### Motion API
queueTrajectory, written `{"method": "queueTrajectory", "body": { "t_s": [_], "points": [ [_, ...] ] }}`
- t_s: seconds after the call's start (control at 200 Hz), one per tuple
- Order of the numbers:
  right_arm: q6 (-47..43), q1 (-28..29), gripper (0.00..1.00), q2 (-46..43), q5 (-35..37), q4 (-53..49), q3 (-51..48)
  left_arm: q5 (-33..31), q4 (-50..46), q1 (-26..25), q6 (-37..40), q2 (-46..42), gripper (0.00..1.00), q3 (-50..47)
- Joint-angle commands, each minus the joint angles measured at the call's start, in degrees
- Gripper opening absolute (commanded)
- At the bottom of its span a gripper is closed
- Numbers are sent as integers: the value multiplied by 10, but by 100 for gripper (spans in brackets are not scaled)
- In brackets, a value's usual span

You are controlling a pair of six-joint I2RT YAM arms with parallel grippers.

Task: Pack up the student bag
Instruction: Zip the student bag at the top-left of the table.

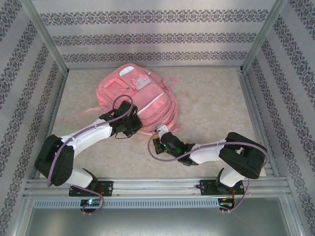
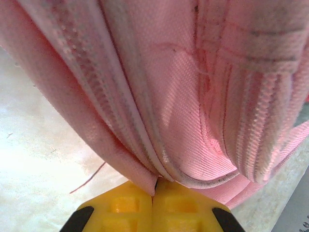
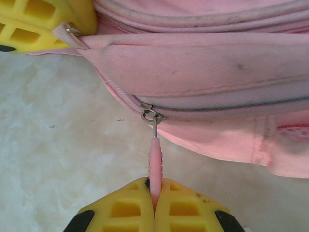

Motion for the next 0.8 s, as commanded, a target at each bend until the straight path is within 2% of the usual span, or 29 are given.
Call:
{"method": "queueTrajectory", "body": {
  "t_s": [0.0,0.395,0.63,0.794],
  "points": [
    [-17,4,0,-20,49,-47,-11,-43,-14,3,9,-22,1,0],
    [-19,-32,0,-91,49,-83,-40,-55,-49,18,33,-62,0,-14],
    [-24,-72,0,-122,-4,-118,-44,-56,-52,21,43,-74,0,-29],
    [-33,-86,0,-136,-3,-166,-33,-62,-70,24,58,-85,0,-27]
  ]
}}
